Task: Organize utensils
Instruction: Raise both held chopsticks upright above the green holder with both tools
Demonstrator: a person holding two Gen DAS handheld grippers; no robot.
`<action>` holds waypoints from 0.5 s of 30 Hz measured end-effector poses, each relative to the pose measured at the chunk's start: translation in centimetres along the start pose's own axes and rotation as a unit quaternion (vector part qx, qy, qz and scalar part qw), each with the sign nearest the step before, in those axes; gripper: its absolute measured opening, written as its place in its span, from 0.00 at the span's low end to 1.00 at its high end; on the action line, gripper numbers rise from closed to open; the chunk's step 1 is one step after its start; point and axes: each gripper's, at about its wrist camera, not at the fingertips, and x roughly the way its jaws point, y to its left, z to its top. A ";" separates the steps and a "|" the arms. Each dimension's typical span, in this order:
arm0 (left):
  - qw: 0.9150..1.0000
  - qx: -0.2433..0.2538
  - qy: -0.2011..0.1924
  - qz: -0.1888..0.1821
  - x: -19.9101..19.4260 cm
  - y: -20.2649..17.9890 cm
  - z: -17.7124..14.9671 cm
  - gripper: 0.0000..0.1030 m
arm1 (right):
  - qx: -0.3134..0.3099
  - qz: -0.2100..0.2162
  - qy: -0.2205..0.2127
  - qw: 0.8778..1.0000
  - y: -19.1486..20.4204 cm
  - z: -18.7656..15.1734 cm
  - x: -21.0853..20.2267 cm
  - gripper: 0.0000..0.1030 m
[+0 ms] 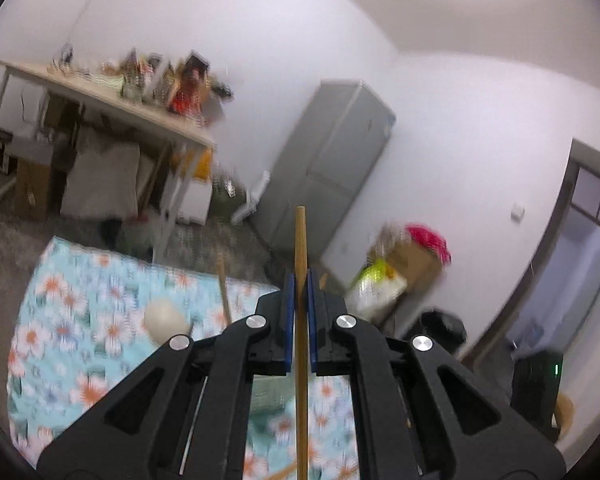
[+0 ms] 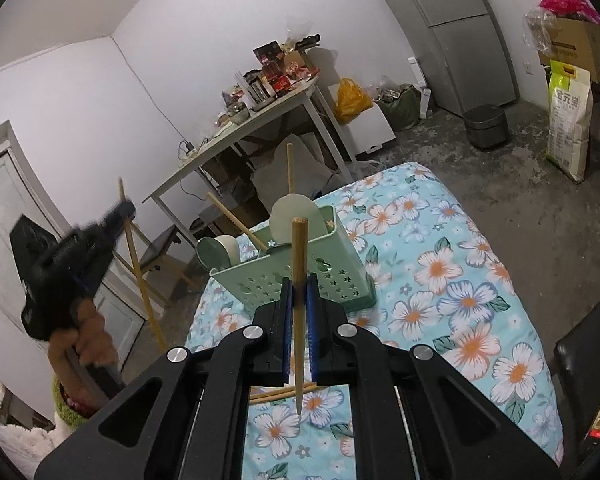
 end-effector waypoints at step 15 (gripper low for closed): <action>0.982 0.075 -0.170 0.020 5.1 -4.5 4.8 0.04 | 0.027 0.026 0.012 0.999 -1.3 1.0 1.7 0.07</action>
